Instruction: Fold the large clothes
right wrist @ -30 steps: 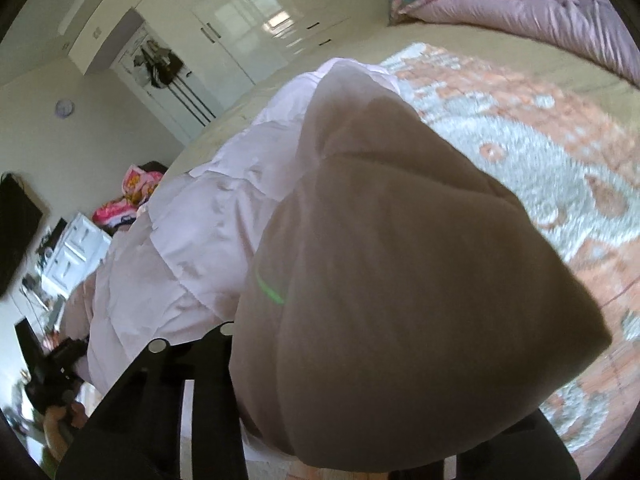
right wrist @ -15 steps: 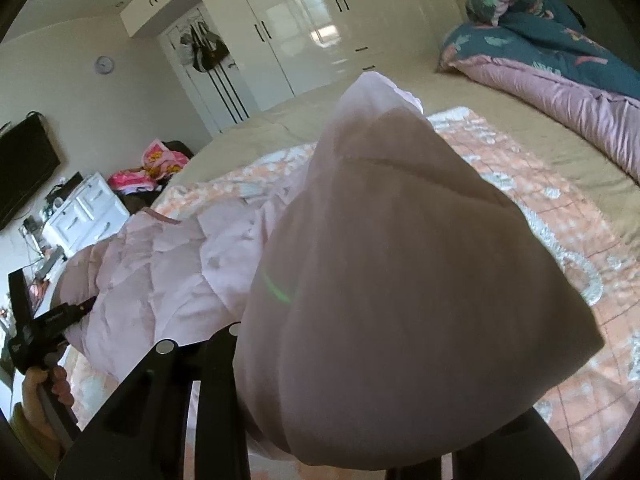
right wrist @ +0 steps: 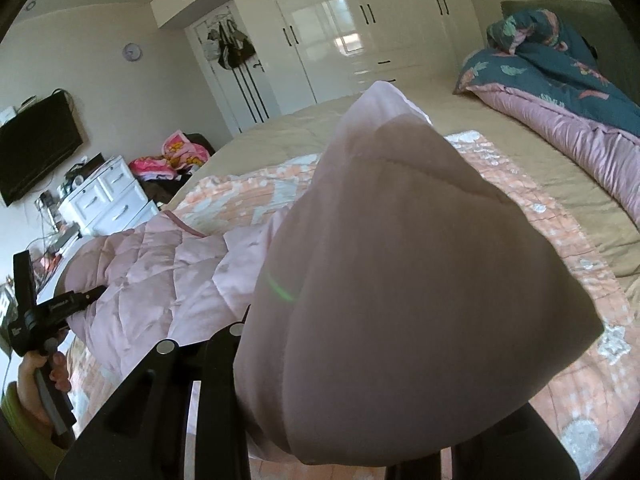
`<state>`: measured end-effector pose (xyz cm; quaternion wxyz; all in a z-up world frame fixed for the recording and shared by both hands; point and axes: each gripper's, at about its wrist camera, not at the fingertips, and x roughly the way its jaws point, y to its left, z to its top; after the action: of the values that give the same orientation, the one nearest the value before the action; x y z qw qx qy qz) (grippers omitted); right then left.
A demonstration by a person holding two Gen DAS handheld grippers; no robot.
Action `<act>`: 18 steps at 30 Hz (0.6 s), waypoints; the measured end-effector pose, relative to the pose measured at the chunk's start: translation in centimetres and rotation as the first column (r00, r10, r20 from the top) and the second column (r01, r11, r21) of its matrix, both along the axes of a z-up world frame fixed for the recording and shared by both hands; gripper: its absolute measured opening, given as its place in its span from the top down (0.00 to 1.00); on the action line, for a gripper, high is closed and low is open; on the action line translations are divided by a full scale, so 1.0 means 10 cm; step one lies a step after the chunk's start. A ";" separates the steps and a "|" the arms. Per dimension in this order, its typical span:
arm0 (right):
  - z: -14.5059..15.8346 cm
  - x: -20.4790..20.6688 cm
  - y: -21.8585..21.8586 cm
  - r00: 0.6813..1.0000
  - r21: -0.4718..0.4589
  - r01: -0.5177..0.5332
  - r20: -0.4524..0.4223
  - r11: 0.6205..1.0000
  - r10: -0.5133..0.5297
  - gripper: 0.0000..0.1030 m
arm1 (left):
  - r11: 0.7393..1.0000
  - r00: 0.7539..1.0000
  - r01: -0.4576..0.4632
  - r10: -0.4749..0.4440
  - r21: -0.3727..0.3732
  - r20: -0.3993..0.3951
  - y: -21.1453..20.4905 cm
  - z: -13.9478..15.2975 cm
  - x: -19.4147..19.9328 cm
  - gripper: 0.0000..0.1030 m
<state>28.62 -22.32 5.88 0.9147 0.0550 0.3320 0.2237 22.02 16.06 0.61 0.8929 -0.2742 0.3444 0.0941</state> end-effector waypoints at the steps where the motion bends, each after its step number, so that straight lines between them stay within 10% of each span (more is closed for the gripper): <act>1: 0.02 -0.06 0.00 1.000 -0.002 -0.005 0.002 1.000 0.005 0.72 | 1.000 1.000 0.000 0.000 -0.001 0.001 0.00 0.01 -0.05 0.75; 18: 0.05 -0.57 -0.01 1.000 -0.010 -0.025 0.000 1.000 0.025 0.72 | 1.000 1.000 -0.001 0.001 -0.010 -0.015 0.01 -0.01 -0.59 0.74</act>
<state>22.95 -22.42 6.39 0.9122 0.0463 0.3334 0.2336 16.13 16.14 0.52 0.8888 -0.2782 0.3516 0.0950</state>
